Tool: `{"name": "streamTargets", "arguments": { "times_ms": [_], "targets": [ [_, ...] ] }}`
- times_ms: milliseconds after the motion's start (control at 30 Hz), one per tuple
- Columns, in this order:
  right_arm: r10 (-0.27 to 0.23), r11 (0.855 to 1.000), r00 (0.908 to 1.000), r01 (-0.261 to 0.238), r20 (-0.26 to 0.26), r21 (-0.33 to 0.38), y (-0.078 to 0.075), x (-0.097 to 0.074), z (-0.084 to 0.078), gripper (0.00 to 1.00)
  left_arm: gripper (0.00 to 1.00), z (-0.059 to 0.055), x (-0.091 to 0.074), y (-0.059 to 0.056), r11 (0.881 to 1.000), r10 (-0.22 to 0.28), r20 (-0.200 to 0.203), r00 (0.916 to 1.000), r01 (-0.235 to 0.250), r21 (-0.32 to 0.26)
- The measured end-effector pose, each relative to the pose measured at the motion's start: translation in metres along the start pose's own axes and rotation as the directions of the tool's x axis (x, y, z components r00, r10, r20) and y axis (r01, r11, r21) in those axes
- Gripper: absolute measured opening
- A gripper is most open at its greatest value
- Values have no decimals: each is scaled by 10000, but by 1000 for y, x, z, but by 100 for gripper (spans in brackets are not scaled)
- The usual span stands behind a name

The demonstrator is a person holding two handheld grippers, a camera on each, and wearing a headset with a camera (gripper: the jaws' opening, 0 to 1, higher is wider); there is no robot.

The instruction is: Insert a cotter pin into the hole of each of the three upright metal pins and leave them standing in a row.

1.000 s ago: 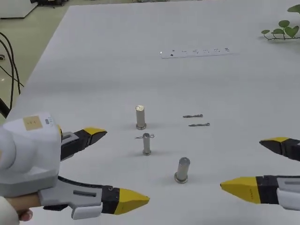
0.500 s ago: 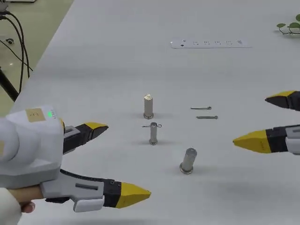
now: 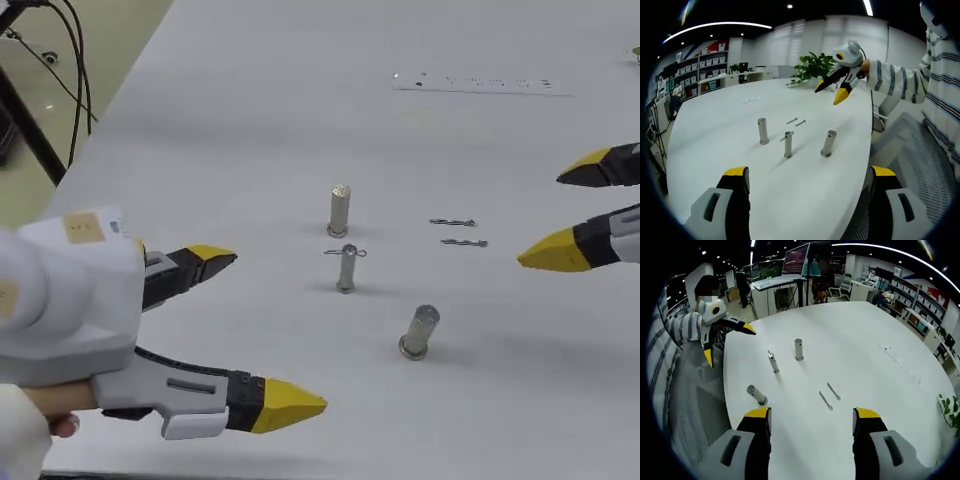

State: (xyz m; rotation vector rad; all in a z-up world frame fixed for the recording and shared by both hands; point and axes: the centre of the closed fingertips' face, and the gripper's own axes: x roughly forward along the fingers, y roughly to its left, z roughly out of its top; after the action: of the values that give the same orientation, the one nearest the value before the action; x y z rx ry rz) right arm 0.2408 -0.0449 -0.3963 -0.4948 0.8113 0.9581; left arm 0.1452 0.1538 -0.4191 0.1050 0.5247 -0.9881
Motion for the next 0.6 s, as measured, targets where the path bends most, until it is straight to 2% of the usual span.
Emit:
{"name": "streamTargets", "arguments": {
  "times_ms": [100,233,333,467,600],
  "targets": [
    [205,9976,9991,-229,-374,-655,0,8,1,60,99,-2,-2,-1,10000,50,16,10000,-49,-76],
    [808,9901,9932,-897,-844,-1078,9,20,0,44,99,-4,-6,0,9997,159,64,9999,-158,-189],
    [1011,9799,9866,-1210,-1279,-1583,12,28,-4,43,99,-4,-9,3,9989,322,142,9994,-317,-345],
    [1161,9722,9811,-1441,-1546,-1845,9,41,-6,40,99,-3,-12,3,9983,392,228,9990,-382,-430],
    [1378,9641,9739,-1737,-1804,-2009,6,50,-6,37,99,-5,-12,1,9976,333,149,9993,-323,-605]
  ]
}}
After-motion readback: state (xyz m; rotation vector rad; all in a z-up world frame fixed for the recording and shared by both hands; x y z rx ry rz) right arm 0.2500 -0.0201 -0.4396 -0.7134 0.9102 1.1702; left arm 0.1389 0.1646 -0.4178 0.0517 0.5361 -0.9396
